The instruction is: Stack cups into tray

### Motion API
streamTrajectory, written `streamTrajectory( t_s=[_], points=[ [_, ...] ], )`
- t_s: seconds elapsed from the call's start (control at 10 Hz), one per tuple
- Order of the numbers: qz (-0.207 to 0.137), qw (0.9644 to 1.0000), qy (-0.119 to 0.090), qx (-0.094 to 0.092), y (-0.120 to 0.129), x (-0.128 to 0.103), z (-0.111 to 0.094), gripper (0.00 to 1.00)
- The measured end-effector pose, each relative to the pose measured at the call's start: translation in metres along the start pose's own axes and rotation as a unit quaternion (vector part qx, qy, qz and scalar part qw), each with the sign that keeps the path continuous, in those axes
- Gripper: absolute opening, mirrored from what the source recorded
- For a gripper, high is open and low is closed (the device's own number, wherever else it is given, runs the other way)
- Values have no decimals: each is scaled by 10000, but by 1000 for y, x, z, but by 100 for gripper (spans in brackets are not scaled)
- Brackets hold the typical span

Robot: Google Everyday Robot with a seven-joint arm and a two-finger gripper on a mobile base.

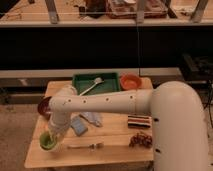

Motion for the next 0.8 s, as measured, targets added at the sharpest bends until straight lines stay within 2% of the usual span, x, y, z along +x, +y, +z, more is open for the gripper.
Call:
streamTrajectory(
  t_s=[0.3, 0.6, 0.7, 0.8],
  points=[
    [-52, 9999, 95, 67, 6, -16, -14, 0],
    [446, 9986, 289, -45, 39, -20, -29, 0],
    [585, 9976, 361, -9, 43, -19, -32, 0],
    [792, 9954, 519, 117, 55, -18, -43, 0]
  ],
)
